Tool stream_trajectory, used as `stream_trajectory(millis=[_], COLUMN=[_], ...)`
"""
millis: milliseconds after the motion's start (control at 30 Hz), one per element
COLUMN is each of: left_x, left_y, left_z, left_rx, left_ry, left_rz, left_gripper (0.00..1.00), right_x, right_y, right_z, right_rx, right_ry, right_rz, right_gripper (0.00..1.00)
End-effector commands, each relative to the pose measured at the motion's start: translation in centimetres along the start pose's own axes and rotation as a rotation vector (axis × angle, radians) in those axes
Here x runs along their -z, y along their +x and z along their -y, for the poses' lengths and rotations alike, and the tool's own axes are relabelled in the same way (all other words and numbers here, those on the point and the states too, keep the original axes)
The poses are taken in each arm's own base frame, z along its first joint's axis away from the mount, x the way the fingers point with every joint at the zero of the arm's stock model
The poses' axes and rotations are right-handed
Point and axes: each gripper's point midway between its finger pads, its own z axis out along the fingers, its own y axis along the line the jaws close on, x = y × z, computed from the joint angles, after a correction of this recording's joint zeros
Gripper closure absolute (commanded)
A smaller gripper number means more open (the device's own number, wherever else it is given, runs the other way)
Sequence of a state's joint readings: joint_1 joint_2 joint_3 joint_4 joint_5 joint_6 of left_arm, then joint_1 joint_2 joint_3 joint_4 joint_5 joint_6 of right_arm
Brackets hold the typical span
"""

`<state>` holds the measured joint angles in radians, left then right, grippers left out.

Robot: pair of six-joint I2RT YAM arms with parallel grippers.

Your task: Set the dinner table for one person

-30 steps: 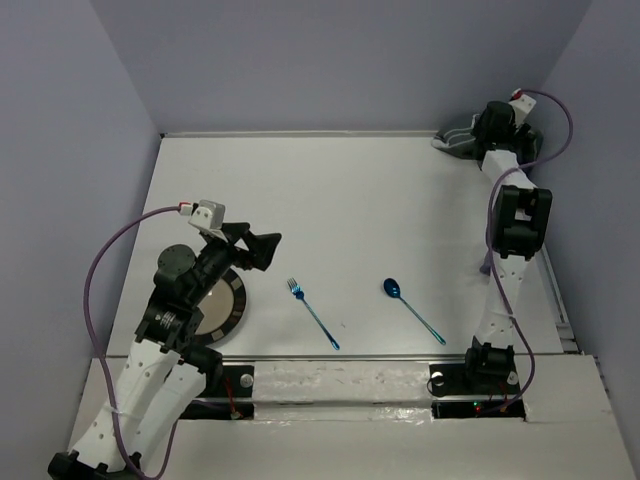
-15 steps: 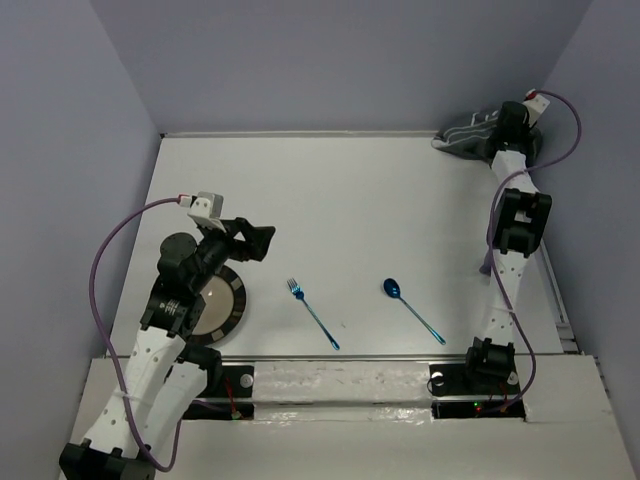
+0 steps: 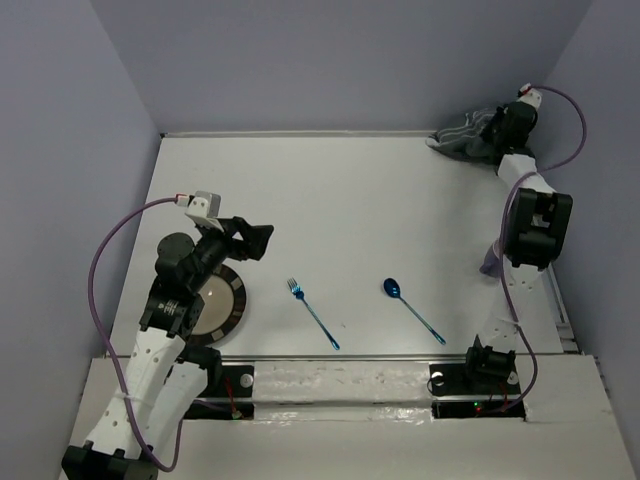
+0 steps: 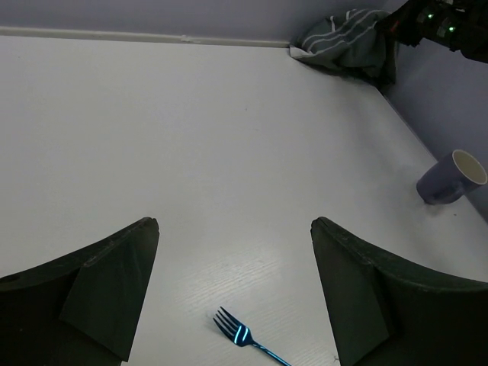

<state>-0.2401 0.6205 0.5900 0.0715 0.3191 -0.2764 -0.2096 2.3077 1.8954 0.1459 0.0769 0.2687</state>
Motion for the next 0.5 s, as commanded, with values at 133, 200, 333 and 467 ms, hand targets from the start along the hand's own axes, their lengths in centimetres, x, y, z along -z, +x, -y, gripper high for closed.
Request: stream_trajectory(millis=[133,200,333,467], left_x=[0.9,1.1,1.8,2.1], left_y=[-3.8,-4.0,-4.8,-5.1], left_z=[1.7,1.5,1.1,1.2], left_rx=[-0.025,-0.018,-0.009,0.021], left_ry=[0.047,0.030,-0.006,-0.011], left_rz=[0.118,0.129,0.169,0.189], left_gripper=[0.09,0.10,0.11,0.12], right_x=[20.9,26.7,33.5,32.3], right_y=[-14.0,-14.5,-12.7,-7.8], right_z=[-20.6,-23.1,-24.0,-23.5], right_rx=[0.084,0.122,0.189,0.160], right_ry=[-0.878,-1.087,-1.360,-1.459], right_rz=[0.229,0.207,0.150,-0.040], right_gripper=[1.00,1.00,1.00,1.00])
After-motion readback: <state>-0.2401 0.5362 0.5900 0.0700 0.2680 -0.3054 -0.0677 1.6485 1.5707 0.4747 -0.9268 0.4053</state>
